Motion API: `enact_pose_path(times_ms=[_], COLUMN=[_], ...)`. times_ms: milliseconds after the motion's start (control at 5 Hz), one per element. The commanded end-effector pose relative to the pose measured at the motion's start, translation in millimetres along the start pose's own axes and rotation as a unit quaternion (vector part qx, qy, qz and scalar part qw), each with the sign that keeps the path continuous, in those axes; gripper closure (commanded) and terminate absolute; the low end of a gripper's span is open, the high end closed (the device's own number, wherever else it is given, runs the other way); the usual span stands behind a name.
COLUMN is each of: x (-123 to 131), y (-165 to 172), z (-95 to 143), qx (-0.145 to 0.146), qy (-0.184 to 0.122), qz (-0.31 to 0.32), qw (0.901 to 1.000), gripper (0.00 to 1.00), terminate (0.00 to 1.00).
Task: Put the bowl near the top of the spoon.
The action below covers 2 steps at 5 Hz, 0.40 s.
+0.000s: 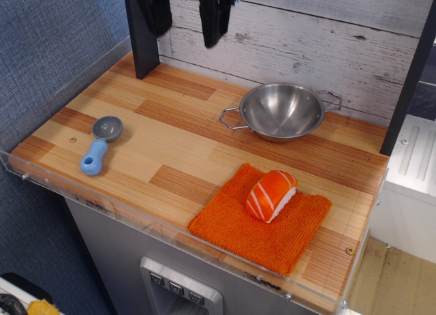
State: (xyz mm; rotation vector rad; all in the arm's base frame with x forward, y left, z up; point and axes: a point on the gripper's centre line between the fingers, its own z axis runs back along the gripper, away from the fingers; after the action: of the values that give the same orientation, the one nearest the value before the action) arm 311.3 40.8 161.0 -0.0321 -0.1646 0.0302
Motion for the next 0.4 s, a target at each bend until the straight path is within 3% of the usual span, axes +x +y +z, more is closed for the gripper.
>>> enact_pose_path(times_ms=[0, 200], x=[23, 21], y=[-46, -73], z=[-9, -19], qx=[-0.006, -0.014], qy=[-0.050, -0.054], qz=[-0.066, -0.106], qw=[0.9966, 0.9928], gripper=[0.00, 0.00], terminate=[0.00, 0.00])
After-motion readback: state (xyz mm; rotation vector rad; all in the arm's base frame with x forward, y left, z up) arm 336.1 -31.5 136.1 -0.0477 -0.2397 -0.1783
